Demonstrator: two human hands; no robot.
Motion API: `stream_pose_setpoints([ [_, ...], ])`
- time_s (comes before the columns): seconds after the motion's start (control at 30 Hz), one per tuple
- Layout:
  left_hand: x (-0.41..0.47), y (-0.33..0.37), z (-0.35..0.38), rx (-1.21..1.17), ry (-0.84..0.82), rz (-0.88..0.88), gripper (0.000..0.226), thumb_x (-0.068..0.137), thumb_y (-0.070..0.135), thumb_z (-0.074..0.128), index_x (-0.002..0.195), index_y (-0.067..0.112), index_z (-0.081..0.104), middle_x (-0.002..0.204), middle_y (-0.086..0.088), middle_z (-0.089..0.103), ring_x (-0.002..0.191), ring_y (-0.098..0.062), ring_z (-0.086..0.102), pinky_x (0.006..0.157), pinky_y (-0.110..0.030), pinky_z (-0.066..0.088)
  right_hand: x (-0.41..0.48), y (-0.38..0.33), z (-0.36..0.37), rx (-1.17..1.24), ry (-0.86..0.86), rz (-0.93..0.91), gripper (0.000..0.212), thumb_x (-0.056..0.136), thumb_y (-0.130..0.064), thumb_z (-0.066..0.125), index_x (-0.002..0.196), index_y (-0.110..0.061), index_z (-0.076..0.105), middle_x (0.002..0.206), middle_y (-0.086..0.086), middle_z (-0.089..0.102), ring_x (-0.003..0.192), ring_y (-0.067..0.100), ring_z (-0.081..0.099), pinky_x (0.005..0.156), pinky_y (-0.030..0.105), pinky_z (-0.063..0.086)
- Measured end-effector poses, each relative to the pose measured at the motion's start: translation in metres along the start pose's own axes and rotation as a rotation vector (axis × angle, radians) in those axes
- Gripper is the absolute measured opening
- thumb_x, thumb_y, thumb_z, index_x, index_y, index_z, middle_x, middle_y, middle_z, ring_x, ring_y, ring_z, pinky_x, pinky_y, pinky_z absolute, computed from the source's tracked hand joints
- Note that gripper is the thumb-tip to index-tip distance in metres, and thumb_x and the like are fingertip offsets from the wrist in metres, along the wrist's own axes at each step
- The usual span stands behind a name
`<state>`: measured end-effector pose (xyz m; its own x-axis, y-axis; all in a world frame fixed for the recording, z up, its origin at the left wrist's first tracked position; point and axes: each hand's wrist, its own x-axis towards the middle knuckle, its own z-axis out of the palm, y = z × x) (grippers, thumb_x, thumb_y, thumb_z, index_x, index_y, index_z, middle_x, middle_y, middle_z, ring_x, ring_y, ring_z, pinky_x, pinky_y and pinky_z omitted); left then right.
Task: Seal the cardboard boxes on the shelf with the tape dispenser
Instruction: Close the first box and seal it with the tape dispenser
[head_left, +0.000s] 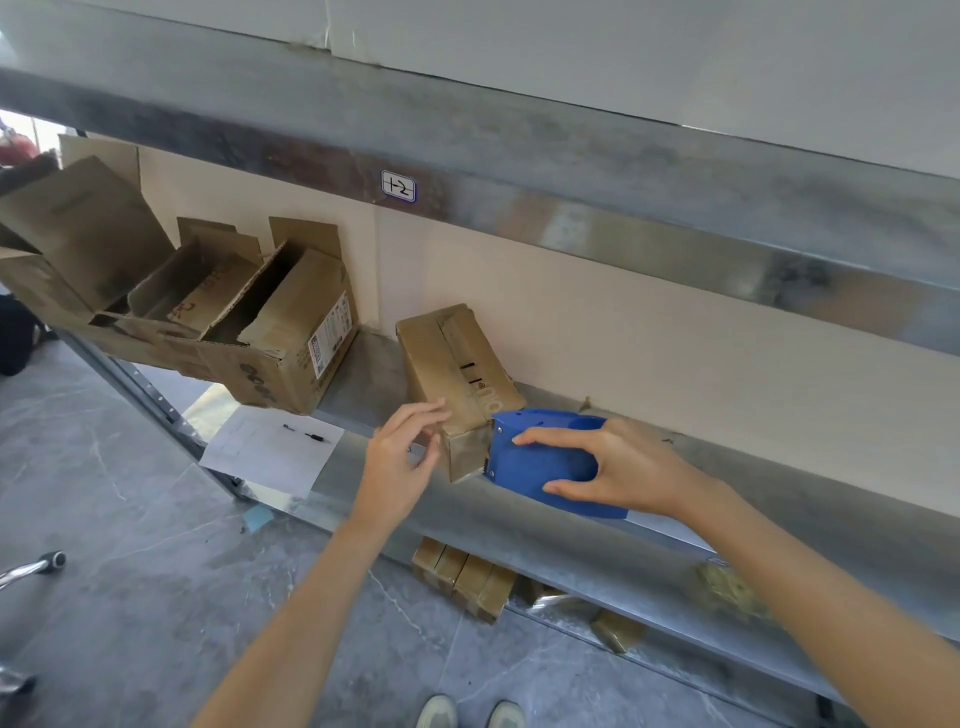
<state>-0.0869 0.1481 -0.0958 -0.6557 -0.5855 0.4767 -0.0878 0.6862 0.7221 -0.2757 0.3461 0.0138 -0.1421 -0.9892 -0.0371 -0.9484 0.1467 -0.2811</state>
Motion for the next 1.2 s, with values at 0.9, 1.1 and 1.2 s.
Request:
stream_pose_setpoints([
  [0.9, 0.012, -0.016, 0.021, 0.184, 0.142, 0.061, 0.020, 0.086, 0.017, 0.052, 0.101, 0.018, 0.066, 0.109, 0.002, 0.067, 0.126, -0.013, 0.057, 0.100, -0.049, 0.042, 0.000, -0.005, 0.000, 0.033, 0.008, 0.043, 0.053, 0.090, -0.043, 0.066, 0.137, -0.057, 0.044, 0.045, -0.001, 0.028, 0.055, 0.011, 0.044, 0.057, 0.013, 0.035],
  [1.1, 0.012, -0.023, 0.018, 0.251, 0.076, 0.101, 0.028, 0.079, 0.018, 0.059, 0.107, 0.020, 0.064, 0.114, 0.003, 0.063, 0.130, -0.011, 0.052, 0.102, -0.047, 0.041, -0.001, -0.006, 0.000, 0.015, 0.001, 0.043, 0.053, 0.091, -0.045, 0.063, 0.138, -0.058, 0.041, 0.046, -0.001, 0.031, 0.058, 0.006, 0.045, 0.058, 0.014, 0.036],
  [1.2, 0.017, -0.019, 0.016, 0.236, 0.107, 0.096, 0.023, 0.082, 0.019, 0.054, 0.101, 0.021, 0.067, 0.106, 0.007, 0.066, 0.125, -0.009, 0.057, 0.101, -0.047, 0.041, -0.002, -0.006, -0.001, 0.001, 0.006, 0.046, 0.053, 0.091, -0.046, 0.063, 0.137, -0.058, 0.042, 0.046, -0.001, 0.029, 0.056, 0.007, 0.045, 0.059, 0.013, 0.036],
])
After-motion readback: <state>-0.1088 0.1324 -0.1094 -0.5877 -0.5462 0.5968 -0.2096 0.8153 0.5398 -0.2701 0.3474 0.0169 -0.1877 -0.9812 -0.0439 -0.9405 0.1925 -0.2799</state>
